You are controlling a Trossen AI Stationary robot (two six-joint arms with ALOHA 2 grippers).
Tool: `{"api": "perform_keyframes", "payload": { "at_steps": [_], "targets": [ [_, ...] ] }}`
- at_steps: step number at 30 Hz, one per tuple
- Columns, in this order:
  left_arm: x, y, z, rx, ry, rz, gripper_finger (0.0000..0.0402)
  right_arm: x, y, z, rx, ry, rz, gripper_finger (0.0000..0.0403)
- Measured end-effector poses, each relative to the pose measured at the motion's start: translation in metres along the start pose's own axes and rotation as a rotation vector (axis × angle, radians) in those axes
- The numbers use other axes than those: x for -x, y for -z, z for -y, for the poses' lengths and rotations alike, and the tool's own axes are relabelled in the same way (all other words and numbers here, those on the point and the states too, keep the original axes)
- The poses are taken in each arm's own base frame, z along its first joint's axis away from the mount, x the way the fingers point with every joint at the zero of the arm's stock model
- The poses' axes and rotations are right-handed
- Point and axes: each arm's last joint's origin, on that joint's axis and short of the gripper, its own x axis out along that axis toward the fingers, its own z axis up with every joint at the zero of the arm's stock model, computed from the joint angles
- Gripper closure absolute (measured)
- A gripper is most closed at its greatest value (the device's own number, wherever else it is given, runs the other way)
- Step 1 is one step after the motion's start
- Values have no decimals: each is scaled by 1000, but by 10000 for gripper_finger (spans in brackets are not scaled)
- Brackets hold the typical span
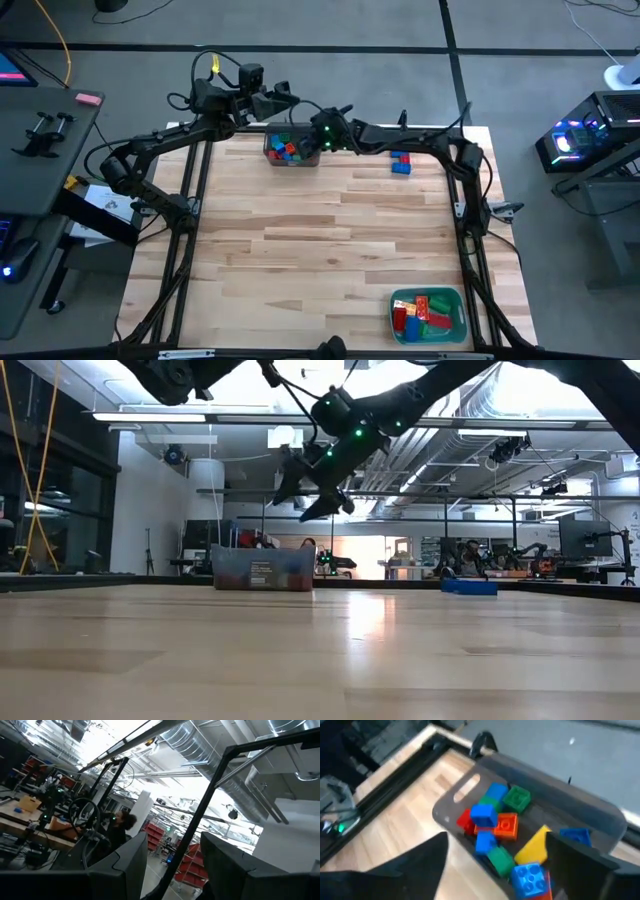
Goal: Sort blocks by size
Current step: Put the blue game piece into the black bin, then put the blue game piece into the green bin
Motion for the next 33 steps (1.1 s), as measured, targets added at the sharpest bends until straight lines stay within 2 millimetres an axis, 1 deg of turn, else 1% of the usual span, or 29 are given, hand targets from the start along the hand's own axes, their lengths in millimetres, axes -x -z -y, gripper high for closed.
{"api": "perform_keyframes", "payload": {
  "at_steps": [1,3,6,8,12,15,18,19,22,24,26,29,33],
  "targets": [
    [0,0,0,-1,0,0,231,1,-2,2,1,-10,-24,73],
    [1,-1,0,-2,-4,4,231,2,-4,5,3,-17,-64,47],
    [1,-1,0,-11,-5,5,231,5,-3,12,58,7,-134,35],
    [1,-1,0,-12,-5,4,231,12,-2,16,111,23,-181,33],
    [1,-1,-1,-20,-8,2,231,43,-2,20,222,61,-256,31],
    [1,1,-5,-30,-36,-6,231,71,8,28,283,129,-322,31],
    [0,7,-13,-4,-98,-32,231,106,23,39,285,182,-335,31],
    [-1,10,-17,4,-131,-42,231,119,29,43,262,198,-331,31],
    [-2,22,-29,32,-252,-73,231,151,59,64,130,269,-341,30],
    [-2,31,-36,30,-344,-102,231,171,77,76,-1,334,-320,30],
    [-2,40,-43,19,-430,-133,231,186,93,88,-156,375,-290,30],
    [-3,57,-57,34,-497,-187,231,195,115,103,-334,447,-266,30],
    [-7,80,-78,127,-519,-237,231,194,130,120,-507,541,-223,30]
  ]
}}
